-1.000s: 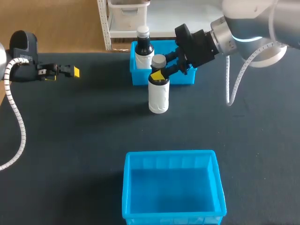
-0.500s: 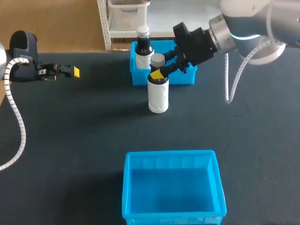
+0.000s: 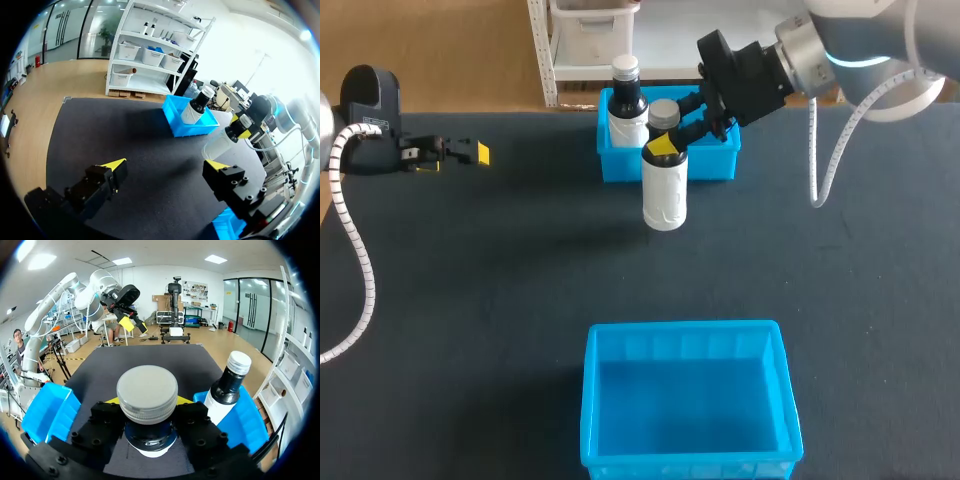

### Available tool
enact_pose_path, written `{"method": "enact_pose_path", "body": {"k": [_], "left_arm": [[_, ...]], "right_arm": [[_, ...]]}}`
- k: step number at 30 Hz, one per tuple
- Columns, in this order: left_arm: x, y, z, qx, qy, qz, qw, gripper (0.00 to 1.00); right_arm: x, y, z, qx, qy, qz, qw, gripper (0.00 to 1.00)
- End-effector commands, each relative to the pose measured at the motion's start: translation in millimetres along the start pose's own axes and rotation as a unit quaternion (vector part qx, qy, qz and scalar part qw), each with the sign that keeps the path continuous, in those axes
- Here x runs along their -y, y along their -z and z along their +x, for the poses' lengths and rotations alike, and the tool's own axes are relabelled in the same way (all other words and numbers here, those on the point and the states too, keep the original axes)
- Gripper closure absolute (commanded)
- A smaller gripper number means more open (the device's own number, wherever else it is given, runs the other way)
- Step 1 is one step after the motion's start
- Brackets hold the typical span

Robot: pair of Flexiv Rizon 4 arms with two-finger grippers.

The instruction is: Pick up the bottle, and place it in the far bin if it is heavy, or in the near bin if it is light.

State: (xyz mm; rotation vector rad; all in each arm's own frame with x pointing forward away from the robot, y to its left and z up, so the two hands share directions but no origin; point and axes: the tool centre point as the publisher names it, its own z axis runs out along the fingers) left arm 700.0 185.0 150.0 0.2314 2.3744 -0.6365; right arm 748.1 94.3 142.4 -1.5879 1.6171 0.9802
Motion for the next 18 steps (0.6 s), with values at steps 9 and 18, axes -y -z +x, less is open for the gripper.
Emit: {"method": "enact_pose_path", "body": {"k": [9,18], "left_arm": [[0.0,0.0,0.0,0.0,0.0,0.0,1.0,0.0],[0.0,0.0,0.0,0.0,0.0,0.0,1.0,0.0]], "right_arm": [[-9.0,30.1,-2.3,-0.006,-0.004,0.023,1.0,1.0],[-13.0,49.0,2.1,-0.014,-0.008,0.039,0.999,1.0]]}}
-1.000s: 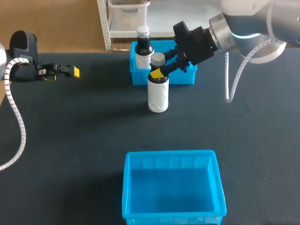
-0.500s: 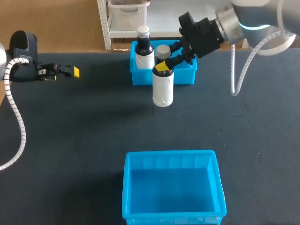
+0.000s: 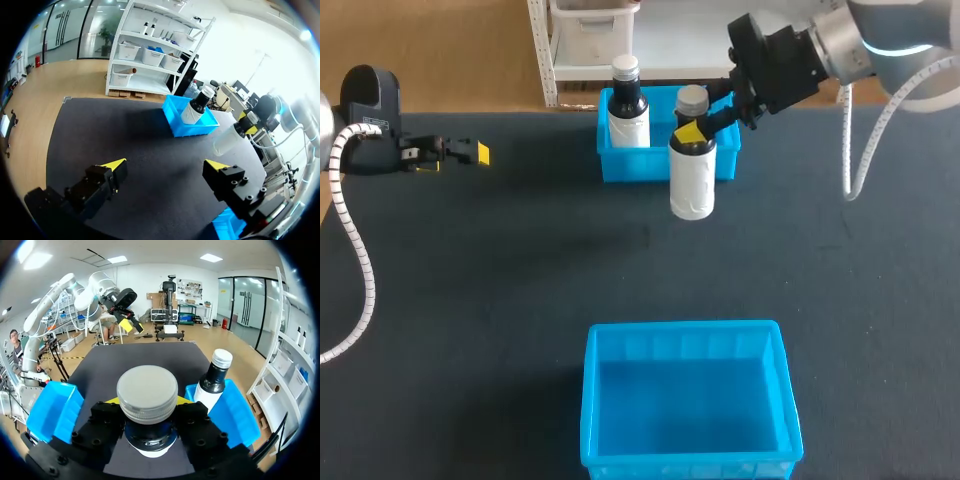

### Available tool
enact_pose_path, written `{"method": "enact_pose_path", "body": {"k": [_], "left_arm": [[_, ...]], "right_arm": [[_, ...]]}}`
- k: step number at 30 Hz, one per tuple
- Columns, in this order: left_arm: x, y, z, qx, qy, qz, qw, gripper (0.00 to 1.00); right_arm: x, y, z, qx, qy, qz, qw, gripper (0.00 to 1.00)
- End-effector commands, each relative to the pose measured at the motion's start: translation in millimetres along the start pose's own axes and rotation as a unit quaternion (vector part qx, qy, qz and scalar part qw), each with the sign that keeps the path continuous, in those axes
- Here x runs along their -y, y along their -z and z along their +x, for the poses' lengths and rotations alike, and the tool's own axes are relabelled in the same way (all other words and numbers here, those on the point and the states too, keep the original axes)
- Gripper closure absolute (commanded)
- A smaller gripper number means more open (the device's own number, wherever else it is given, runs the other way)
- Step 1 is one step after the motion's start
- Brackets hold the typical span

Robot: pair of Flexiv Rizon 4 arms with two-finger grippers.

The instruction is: Pick up the bottle, and place it in the far bin if it is heavy, or in the near bin if it is light.

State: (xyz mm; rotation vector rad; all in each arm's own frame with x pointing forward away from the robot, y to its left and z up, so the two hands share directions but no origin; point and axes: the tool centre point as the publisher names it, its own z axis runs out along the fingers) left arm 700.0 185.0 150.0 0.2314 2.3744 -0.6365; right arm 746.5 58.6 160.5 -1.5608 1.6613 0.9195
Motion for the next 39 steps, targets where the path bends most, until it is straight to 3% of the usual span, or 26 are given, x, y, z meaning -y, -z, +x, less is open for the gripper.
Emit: {"method": "enact_pose_path", "body": {"k": [1,23,39], "left_arm": [[0.0,0.0,0.0,0.0,0.0,0.0,1.0,0.0],[0.0,0.0,0.0,0.0,0.0,0.0,1.0,0.0],[0.0,0.0,0.0,0.0,0.0,0.0,1.0,0.0]], "right_arm": [[-9.3,11.7,1.0,0.0,-0.002,0.014,1.0,1.0],[-8.0,64.5,23.7,0.007,-0.003,0.057,0.998,1.0],[-1.7,84.4,35.2,0.019,0.0,0.053,0.998,1.0]]}}
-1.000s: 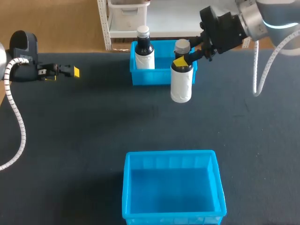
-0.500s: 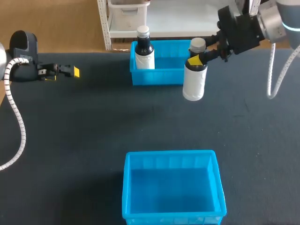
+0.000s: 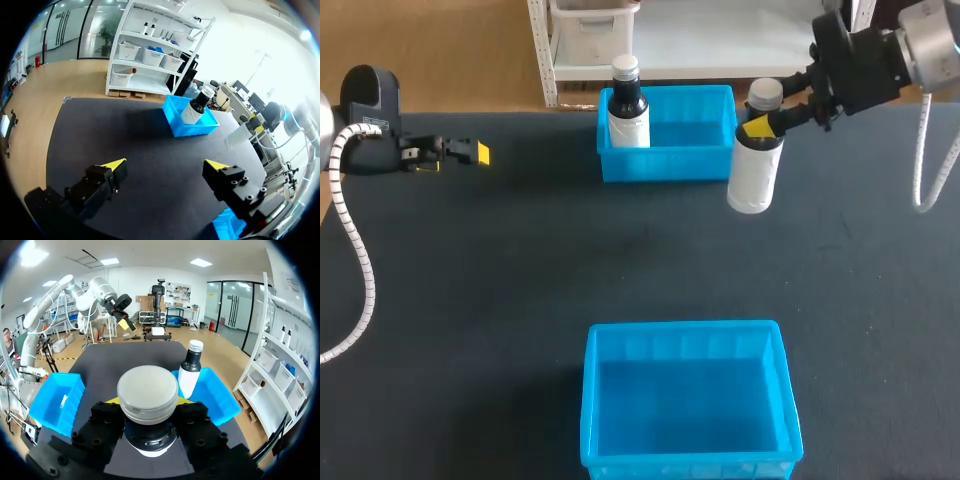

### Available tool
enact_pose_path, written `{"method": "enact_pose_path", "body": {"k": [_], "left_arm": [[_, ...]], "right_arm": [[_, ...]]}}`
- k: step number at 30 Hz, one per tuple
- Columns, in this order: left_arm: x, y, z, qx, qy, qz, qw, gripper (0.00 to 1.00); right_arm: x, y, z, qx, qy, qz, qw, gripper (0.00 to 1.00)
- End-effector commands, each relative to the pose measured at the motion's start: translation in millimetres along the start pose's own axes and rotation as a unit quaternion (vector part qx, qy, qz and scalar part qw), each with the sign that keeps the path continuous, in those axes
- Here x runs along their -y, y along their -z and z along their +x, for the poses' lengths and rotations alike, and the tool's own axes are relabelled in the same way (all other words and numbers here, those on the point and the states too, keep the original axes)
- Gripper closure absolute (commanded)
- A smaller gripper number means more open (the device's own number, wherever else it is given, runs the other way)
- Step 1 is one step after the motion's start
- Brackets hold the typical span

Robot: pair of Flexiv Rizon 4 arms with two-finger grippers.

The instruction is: Pick up the bottle, and place it in the far bin if it is heavy, or in the near bin if it is light.

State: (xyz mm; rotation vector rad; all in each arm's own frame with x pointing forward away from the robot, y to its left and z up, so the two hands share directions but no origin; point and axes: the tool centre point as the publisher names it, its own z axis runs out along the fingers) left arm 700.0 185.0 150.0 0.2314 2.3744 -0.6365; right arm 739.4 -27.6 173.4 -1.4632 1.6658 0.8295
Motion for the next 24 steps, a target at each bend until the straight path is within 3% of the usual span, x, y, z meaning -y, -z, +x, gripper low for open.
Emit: {"method": "enact_pose_path", "body": {"k": [1,24], "left_arm": [[0.0,0.0,0.0,0.0,0.0,0.0,1.0,0.0],[0.0,0.0,0.0,0.0,0.0,0.0,1.0,0.0]], "right_arm": [[3.8,4.8,0.3,0.004,0.001,-0.004,1.0,1.0],[9.0,23.8,-1.0,-0.006,-0.002,0.001,1.0,1.0]]}}
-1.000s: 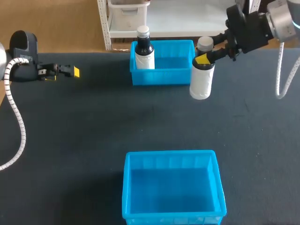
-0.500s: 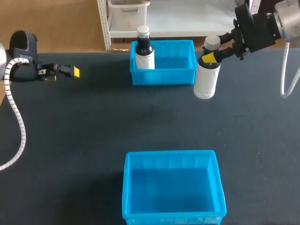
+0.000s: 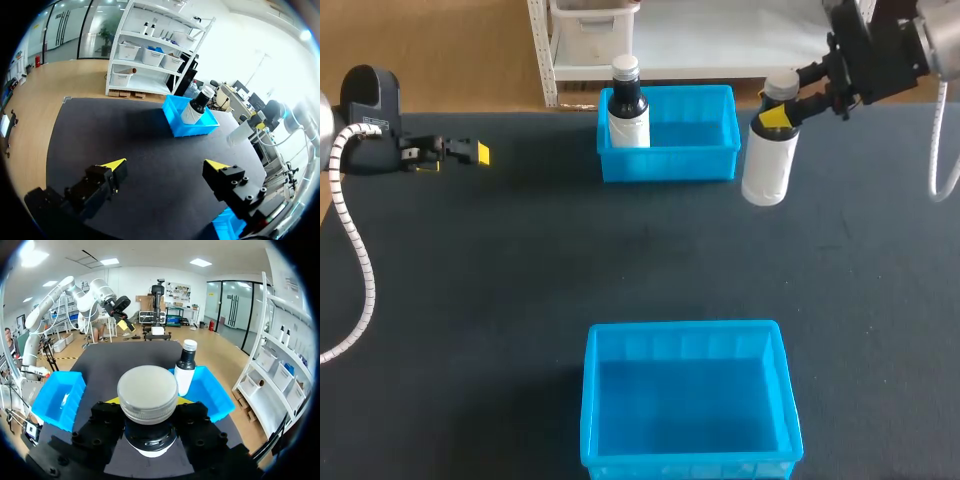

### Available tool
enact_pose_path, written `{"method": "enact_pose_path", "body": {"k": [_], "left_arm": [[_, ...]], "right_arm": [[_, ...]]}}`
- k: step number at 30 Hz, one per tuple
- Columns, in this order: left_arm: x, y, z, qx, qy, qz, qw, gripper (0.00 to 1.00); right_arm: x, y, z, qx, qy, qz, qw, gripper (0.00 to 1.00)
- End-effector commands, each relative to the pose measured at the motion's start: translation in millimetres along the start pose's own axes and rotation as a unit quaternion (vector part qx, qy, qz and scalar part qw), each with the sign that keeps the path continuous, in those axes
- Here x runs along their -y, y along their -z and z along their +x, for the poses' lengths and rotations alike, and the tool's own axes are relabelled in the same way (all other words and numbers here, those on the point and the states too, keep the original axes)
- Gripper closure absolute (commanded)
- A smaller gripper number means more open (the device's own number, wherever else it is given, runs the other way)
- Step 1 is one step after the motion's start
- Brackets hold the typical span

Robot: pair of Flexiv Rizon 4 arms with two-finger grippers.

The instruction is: Pick up the bottle, and place it in the far bin if it is heavy, or in the near bin if it is light.

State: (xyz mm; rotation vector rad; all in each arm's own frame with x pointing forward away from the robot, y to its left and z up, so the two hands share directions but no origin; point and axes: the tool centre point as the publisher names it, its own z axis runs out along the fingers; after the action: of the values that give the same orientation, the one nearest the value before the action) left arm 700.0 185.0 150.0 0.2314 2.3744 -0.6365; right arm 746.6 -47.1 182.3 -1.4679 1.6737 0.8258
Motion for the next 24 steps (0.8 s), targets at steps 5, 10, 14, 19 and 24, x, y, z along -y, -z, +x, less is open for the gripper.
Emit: {"method": "enact_pose_path", "body": {"k": [5,10,14,19,24], "left_arm": [[0.0,0.0,0.0,0.0,0.0,0.0,1.0,0.0],[0.0,0.0,0.0,0.0,0.0,0.0,1.0,0.0],[0.0,0.0,0.0,0.0,0.0,0.0,1.0,0.0],[0.0,0.0,0.0,0.0,0.0,0.0,1.0,0.0],[0.0,0.0,0.0,0.0,0.0,0.0,1.0,0.0]], "right_arm": [[-0.3,5.8,-1.5,-0.003,-0.003,0.003,1.0,1.0],[0.2,8.8,-0.8,-0.002,-0.005,0.005,1.0,1.0],[2.1,12.1,-1.9,-0.003,-0.005,0.006,1.0,1.0],[6.3,15.8,-5.3,-0.006,-0.002,0.007,1.0,1.0],[14.2,18.5,-8.2,-0.008,0.0,0.004,1.0,1.0]]}}
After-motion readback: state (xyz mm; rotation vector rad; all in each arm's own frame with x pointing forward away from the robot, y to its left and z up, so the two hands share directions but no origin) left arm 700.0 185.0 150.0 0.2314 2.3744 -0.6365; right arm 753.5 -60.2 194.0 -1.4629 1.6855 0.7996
